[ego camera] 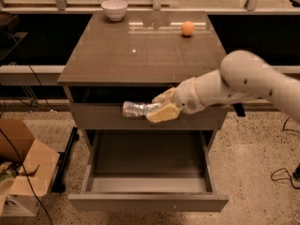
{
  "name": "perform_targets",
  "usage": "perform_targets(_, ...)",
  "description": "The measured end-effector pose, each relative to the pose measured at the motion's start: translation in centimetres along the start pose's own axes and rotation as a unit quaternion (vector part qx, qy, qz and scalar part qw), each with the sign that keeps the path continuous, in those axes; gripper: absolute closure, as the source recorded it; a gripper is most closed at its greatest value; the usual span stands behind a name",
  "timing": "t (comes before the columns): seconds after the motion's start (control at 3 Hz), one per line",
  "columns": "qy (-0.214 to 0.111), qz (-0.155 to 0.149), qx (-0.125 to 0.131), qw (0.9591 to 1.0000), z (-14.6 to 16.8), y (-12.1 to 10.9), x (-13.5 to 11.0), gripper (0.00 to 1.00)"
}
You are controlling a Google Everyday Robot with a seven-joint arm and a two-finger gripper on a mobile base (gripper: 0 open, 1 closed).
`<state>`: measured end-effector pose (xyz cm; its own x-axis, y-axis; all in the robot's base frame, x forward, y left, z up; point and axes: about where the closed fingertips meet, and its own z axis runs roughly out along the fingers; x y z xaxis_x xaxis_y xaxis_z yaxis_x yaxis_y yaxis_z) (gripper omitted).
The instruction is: Pick redbull can from middle drawer and place on counter
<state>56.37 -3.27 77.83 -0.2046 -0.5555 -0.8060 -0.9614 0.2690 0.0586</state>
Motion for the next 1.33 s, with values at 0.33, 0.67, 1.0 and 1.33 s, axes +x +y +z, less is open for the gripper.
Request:
perform_targets(0.33, 0.009, -0.044, 0.013, 0.9989, -3.5, -3.0, -4.6, 1.00)
perform_targets(0.67, 0.008, -0.071, 0.011, 0.9974, -3.6, -6.8, -8.2, 1.00)
perform_targets(1.0, 0.002, -0.077, 0.021, 0.9968, -2.7, -11.2, -10.7, 1.00)
perform_targets(1.33, -0.006, -0.068, 0.032, 0.9972, -1.0, -15.0, -11.2, 0.82)
